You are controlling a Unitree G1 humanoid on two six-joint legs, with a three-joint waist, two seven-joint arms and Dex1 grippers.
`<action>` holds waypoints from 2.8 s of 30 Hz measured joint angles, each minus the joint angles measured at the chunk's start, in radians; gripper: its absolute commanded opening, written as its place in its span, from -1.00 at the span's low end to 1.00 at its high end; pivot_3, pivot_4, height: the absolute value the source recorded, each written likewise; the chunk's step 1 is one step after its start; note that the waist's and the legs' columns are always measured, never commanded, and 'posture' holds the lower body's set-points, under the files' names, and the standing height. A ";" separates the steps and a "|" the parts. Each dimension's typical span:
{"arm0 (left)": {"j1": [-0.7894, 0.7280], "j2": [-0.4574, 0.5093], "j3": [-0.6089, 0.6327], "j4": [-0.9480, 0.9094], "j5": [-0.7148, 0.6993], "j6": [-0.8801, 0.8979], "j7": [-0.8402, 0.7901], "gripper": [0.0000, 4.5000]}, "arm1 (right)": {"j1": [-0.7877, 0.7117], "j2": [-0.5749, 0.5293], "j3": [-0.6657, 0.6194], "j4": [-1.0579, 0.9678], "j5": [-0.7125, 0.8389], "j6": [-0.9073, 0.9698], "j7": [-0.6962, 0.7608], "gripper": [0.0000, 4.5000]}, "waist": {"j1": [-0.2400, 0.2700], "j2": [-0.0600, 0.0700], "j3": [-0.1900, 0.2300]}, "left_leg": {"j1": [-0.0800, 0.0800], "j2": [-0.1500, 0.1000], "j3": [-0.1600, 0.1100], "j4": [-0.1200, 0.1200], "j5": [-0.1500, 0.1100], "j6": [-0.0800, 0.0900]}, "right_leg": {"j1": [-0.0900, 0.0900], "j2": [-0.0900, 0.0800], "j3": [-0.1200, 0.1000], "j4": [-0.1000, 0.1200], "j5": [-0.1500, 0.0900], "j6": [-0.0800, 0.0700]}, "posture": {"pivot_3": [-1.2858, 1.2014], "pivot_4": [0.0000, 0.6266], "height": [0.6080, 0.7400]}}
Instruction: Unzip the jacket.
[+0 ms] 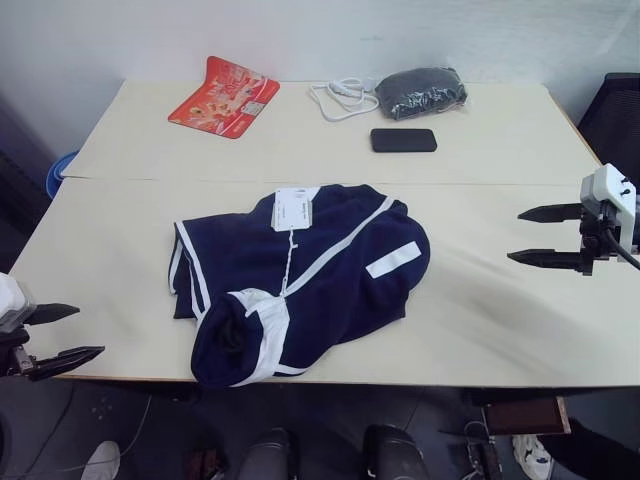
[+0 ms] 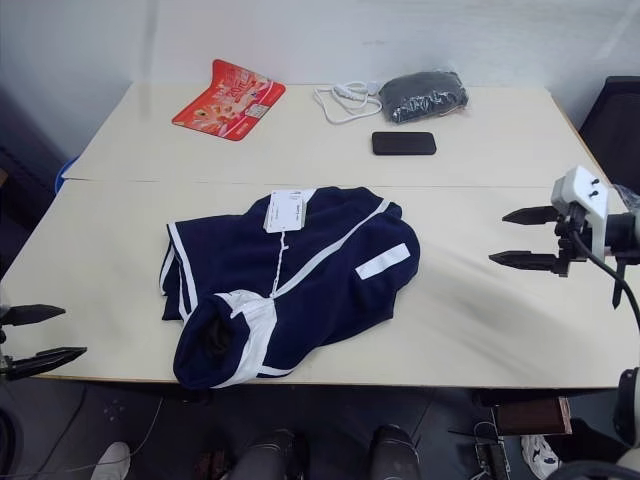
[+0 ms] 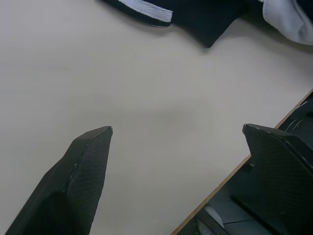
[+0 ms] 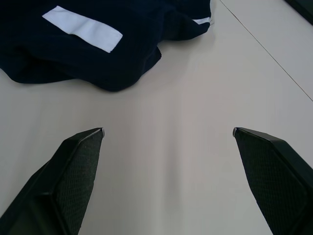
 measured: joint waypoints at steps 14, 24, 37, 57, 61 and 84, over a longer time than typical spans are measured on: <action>-0.056 0.000 -0.091 -0.578 -0.254 0.367 0.110 1.00 | -0.031 0.044 0.081 -0.011 -0.132 -0.414 -0.042 0.97 | 0.000 0.000 0.000 | 0.001 0.001 0.000 0.001 0.000 -0.001 | 0.000 0.001 0.002 0.000 0.000 0.000 | 0.03 -0.52 1.00; -0.312 0.019 -0.484 -0.828 -0.350 0.593 0.335 1.00 | -0.271 0.211 0.299 0.195 -0.382 -0.910 -0.104 0.97 | -0.003 0.000 0.000 | 0.000 0.001 -0.001 0.003 -0.001 -0.003 | 0.000 0.006 0.004 -0.001 0.000 0.000 | 0.03 -0.52 1.00; -0.467 -0.010 -0.920 -0.649 -0.040 0.441 0.383 0.75 | -0.479 0.402 0.508 0.426 -0.741 -1.057 -0.546 1.00 | 0.001 0.000 0.000 | 0.000 0.001 -0.001 0.004 -0.001 -0.003 | -0.001 0.008 0.006 0.001 0.000 -0.001 | 0.03 -0.52 1.00; -0.472 -0.044 -0.919 -0.567 0.052 0.332 0.360 -1.00 | -0.507 0.358 0.612 0.529 -0.883 -1.050 -0.688 -0.99 | 0.004 0.001 0.000 | 0.000 0.001 -0.003 0.005 -0.001 -0.004 | 0.001 0.009 0.006 0.001 0.000 -0.001 | 0.03 -0.52 1.00; -0.507 -0.032 -0.955 -0.492 0.121 0.187 0.327 -1.00 | -0.452 0.297 0.555 0.515 -0.781 -1.063 -0.526 -0.99 | 0.008 0.001 0.000 | 0.000 0.000 -0.003 0.005 -0.001 -0.004 | 0.004 0.009 0.006 0.000 0.000 -0.001 | 0.03 -0.52 1.00; -0.783 -0.088 -0.987 0.323 0.293 -0.732 0.190 -1.00 | 0.836 -0.026 0.057 -1.072 -0.014 -0.007 -0.388 -0.99 | 0.030 -0.005 -0.005 | 0.006 0.001 -0.002 0.002 -0.001 -0.004 | 0.007 0.010 0.005 -0.001 0.000 -0.001 | 0.03 -0.52 1.00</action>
